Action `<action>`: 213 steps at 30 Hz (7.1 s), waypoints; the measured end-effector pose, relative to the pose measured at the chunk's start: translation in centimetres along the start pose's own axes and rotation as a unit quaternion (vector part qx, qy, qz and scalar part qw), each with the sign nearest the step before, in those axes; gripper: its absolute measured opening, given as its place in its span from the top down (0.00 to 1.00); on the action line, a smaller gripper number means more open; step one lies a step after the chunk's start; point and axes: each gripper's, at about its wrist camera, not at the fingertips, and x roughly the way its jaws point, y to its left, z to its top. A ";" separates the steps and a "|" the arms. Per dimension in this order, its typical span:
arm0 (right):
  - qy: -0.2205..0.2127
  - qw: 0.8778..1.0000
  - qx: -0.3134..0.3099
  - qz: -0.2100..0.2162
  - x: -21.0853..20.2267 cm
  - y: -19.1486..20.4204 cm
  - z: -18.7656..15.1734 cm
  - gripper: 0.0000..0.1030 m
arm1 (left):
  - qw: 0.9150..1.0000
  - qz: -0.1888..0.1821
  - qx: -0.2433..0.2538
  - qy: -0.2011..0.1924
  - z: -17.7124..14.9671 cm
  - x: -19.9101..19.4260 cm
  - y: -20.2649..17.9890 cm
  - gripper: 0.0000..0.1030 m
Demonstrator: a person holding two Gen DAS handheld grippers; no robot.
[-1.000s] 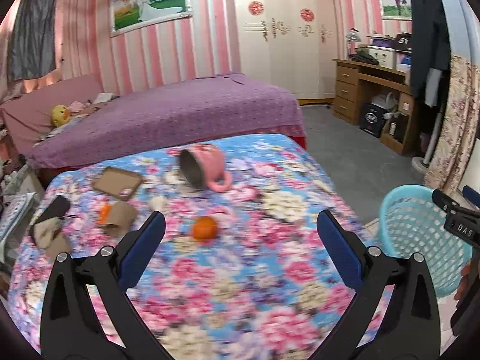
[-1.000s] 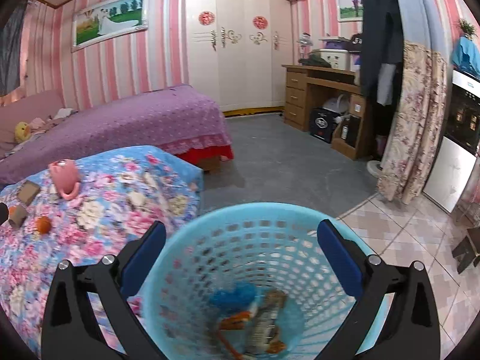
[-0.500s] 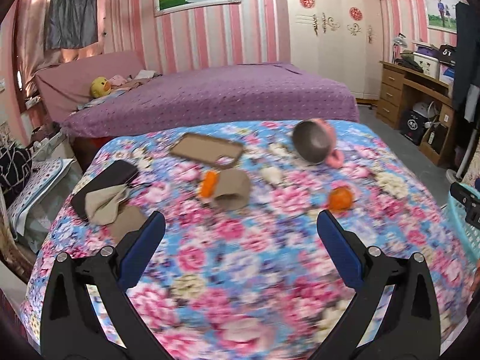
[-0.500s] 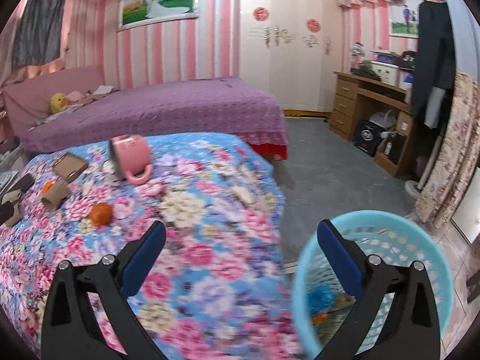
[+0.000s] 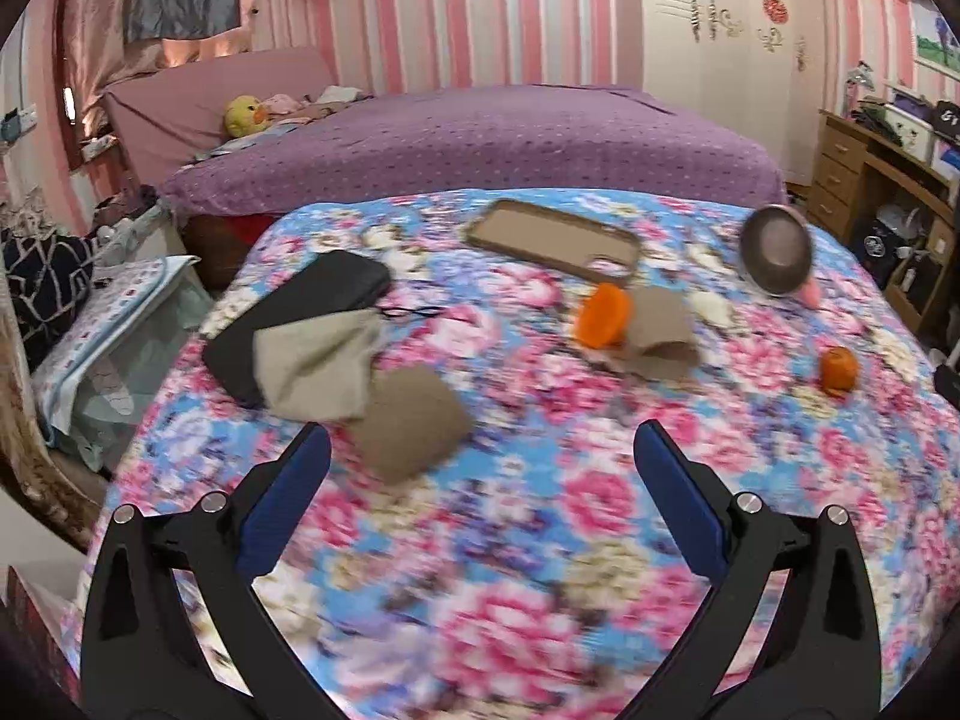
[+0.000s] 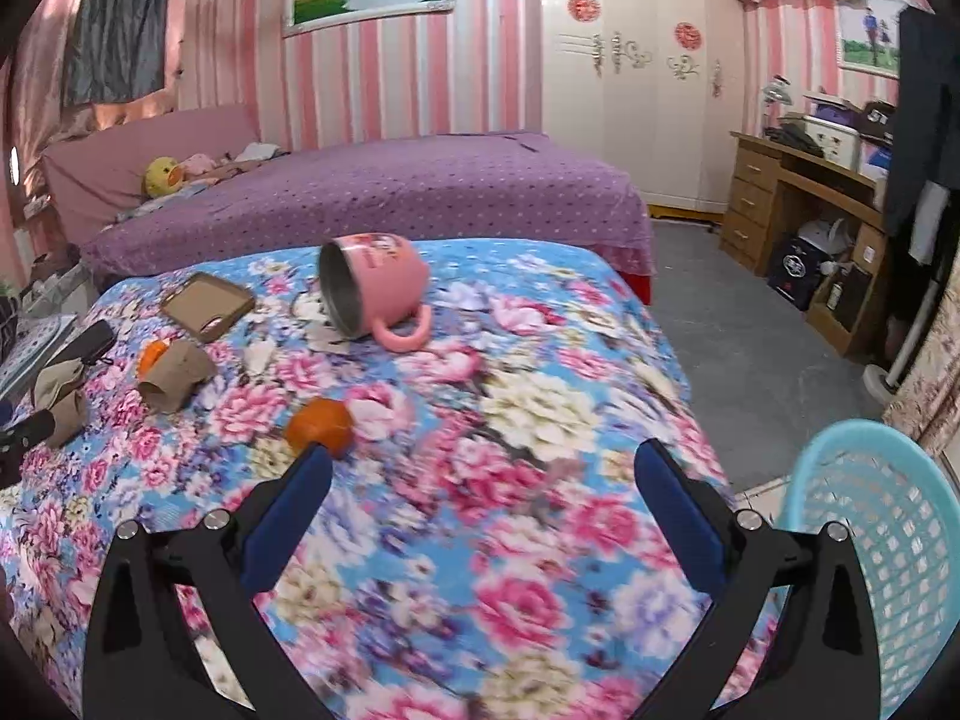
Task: Collect trash
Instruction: 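Move both grippers back over the bed toward the beige cloth and tangerine, then grasp the beige cloth pouch with the left gripper, then grasp the tangerine with the right gripper while the left gripper holds the beige pouch, then carry the beige pouch and tangerine over the basket, then open the left gripper to drop the pouch while the right gripper drops the tangerine into the basket, then move both grippers back over the bed toward the remaining cardboard pieces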
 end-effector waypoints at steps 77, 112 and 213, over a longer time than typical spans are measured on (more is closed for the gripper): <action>0.053 0.991 -0.076 0.093 3.6 4.8 0.2 0.68 | 0.999 0.026 -0.021 -0.006 2.1 0.8 -0.1 0.75; -0.006 0.999 -0.011 0.042 -2.4 -8.6 0.7 0.68 | 0.997 -0.048 0.053 -0.028 0.4 -4.3 -17.3 0.75; -0.013 1.000 -0.001 0.021 -2.0 -0.3 -0.1 0.04 | 0.999 0.003 0.026 -0.026 -0.9 -3.6 -3.6 0.05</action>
